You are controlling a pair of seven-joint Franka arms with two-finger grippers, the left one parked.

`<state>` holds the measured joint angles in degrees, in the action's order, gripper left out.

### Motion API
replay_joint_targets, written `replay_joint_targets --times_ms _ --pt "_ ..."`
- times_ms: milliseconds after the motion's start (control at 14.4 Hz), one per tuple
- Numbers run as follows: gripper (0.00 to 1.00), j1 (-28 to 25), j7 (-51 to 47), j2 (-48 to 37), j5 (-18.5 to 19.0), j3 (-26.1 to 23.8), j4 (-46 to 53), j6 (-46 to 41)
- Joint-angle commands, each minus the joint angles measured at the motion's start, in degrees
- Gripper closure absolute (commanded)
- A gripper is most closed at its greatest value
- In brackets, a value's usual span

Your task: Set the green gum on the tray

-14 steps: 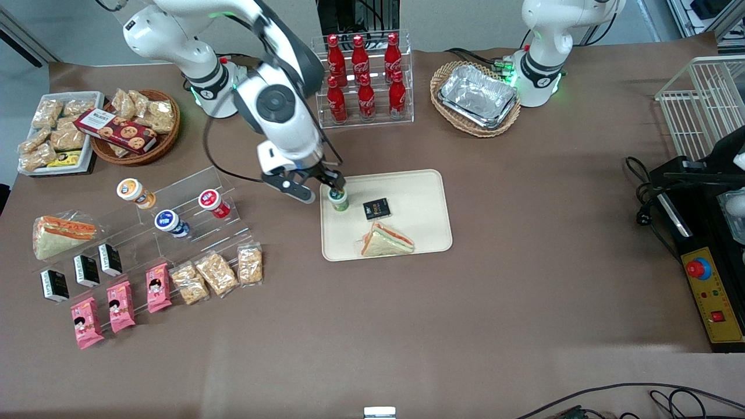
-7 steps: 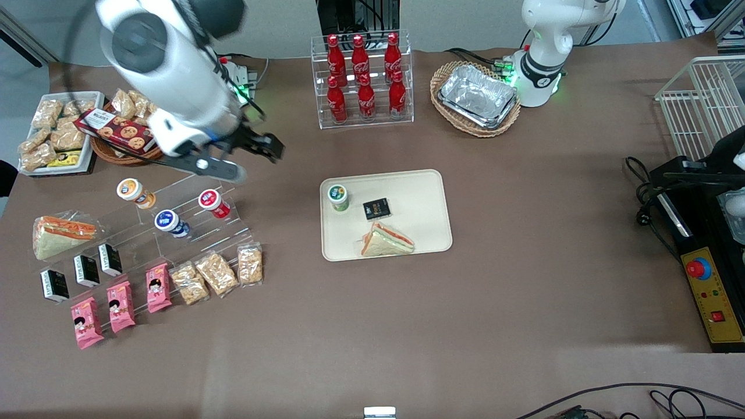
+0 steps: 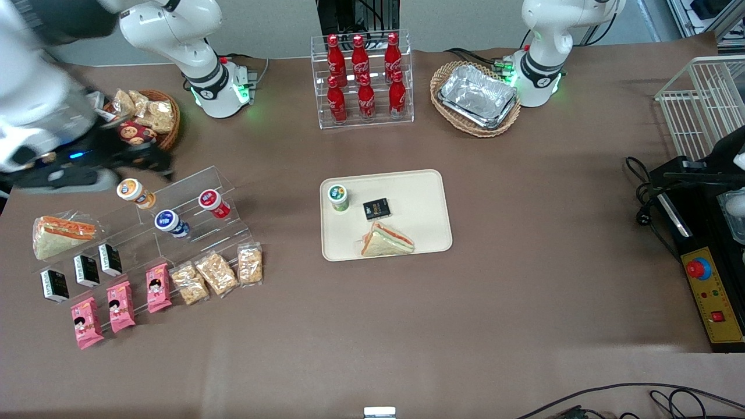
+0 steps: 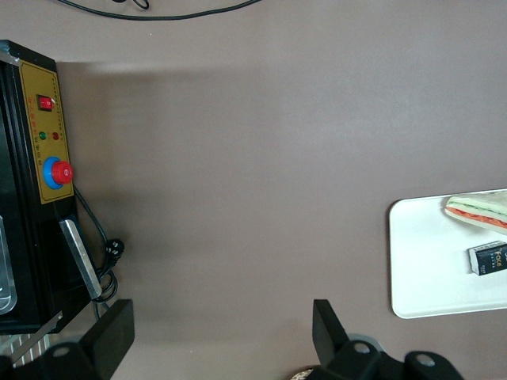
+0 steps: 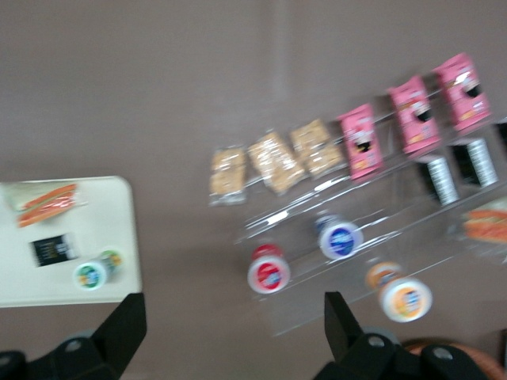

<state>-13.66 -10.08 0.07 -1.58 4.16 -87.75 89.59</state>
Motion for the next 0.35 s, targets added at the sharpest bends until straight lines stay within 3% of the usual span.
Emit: replay_joint_targets --times_ms 0,138,277 --pt "0.00 8.98 8.75 1.15 1.32 -0.74 0.48 1.20" --pt "0.00 10.32 10.17 1.42 2.90 -0.56 0.56 2.42" --pt "0.00 11.02 10.43 1.68 2.20 0.93 0.56 2.69"
